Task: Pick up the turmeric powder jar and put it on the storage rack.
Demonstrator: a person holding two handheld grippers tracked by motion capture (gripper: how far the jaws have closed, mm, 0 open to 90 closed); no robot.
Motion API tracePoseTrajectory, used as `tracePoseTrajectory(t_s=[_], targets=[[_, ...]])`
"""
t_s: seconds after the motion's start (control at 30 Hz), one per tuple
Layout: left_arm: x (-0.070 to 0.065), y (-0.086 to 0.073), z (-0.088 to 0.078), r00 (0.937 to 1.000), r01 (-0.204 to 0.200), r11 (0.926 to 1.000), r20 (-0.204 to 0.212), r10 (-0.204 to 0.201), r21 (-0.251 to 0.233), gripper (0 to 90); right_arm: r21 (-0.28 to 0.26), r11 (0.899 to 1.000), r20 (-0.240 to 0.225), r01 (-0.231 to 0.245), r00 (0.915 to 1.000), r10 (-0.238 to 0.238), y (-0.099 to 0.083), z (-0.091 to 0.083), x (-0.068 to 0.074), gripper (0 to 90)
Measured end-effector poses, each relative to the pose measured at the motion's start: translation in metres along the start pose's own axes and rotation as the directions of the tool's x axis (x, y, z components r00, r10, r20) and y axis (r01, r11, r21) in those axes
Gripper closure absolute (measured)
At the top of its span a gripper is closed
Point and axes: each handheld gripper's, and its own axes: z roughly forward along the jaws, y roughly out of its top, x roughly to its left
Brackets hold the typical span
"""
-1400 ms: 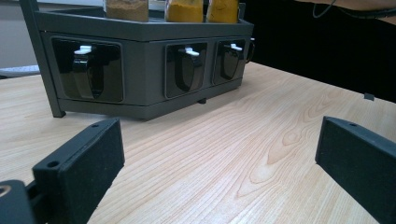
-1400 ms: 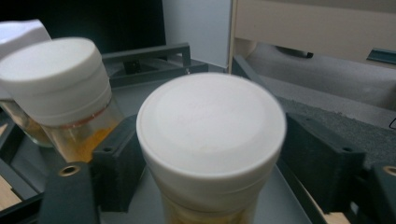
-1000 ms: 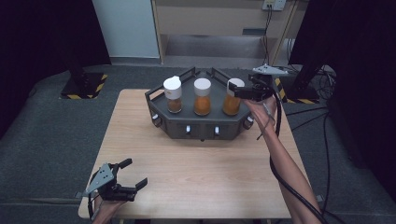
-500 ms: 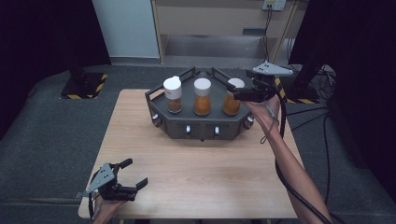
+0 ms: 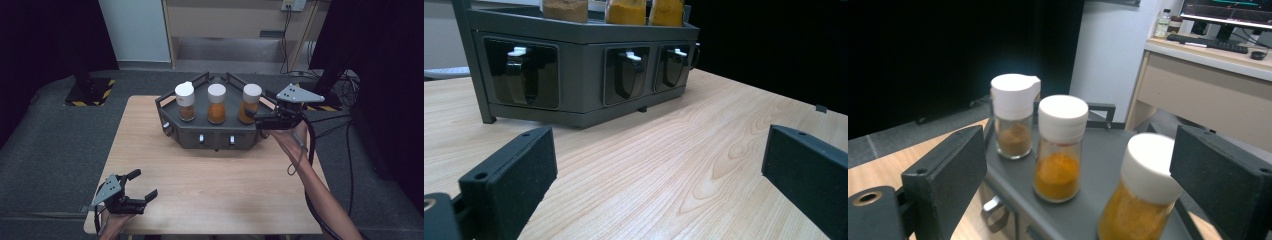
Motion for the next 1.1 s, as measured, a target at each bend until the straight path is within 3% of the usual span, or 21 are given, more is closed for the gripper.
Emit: tracePoseTrajectory(t_s=[0.67,1.1], targets=[[-0.001,0.001,-0.001,0.9999,-0.011,0.9999,-0.002,0.011,0.006,0.0,-0.028,1.000,-0.046,-0.001,0.9989,0.000,-0.037,-0.039,0.018,7.0],[-0.002,0.001,-0.001,0.9999,-0.014,0.9999,-0.002,0.014,0.004,0.0,-0.015,1.000,-0.040,-0.008,0.9992,0.007,-0.062,-0.063,0.032,6.8]])
